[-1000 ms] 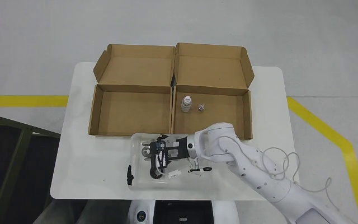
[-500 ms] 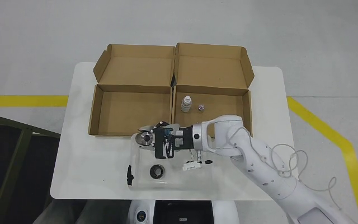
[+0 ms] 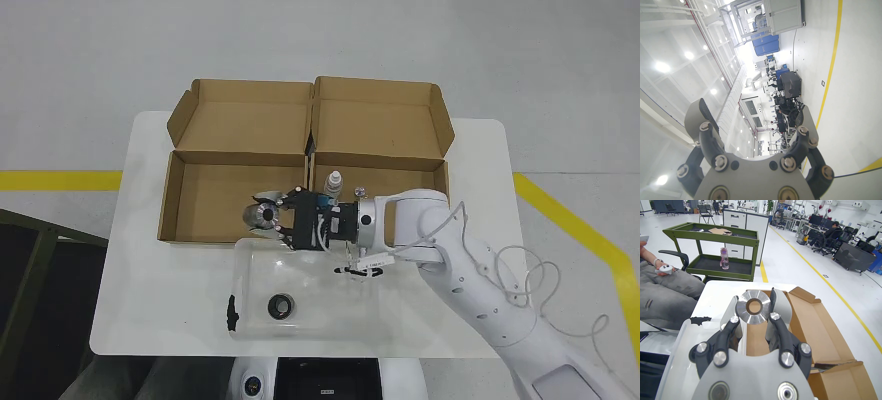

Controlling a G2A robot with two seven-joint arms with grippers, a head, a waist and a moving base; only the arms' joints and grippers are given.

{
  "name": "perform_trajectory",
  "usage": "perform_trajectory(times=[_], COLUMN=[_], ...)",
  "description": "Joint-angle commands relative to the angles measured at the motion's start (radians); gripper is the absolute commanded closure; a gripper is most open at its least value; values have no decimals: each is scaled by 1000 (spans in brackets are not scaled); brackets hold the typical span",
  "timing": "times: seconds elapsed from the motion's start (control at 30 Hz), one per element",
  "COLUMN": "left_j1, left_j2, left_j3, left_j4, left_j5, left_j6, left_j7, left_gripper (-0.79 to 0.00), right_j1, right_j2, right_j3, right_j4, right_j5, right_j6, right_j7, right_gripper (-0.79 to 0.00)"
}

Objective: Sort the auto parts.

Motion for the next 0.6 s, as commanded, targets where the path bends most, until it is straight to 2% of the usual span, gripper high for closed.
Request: perform_trajectory(times=[0.0, 0.17, 0.57], left_j1=[0, 0, 0], left_j2=[0, 0, 0], left_j3=[0, 0, 0], left_j4=[0, 0, 0], left_j5=[0, 0, 0], left_j6=[0, 0, 0], left_j7=[0, 0, 0], left_gripper=[-785, -785, -785], right_j1=[-2, -12, 33], right_j2=[-1, -6, -29], right_j3=[6, 17, -13], right_j4=[2, 13, 120], right_j5=[4, 8, 5], right_j6=[8, 43, 61], right_j7=[-13, -73, -93], right_gripper=[0, 0, 0])
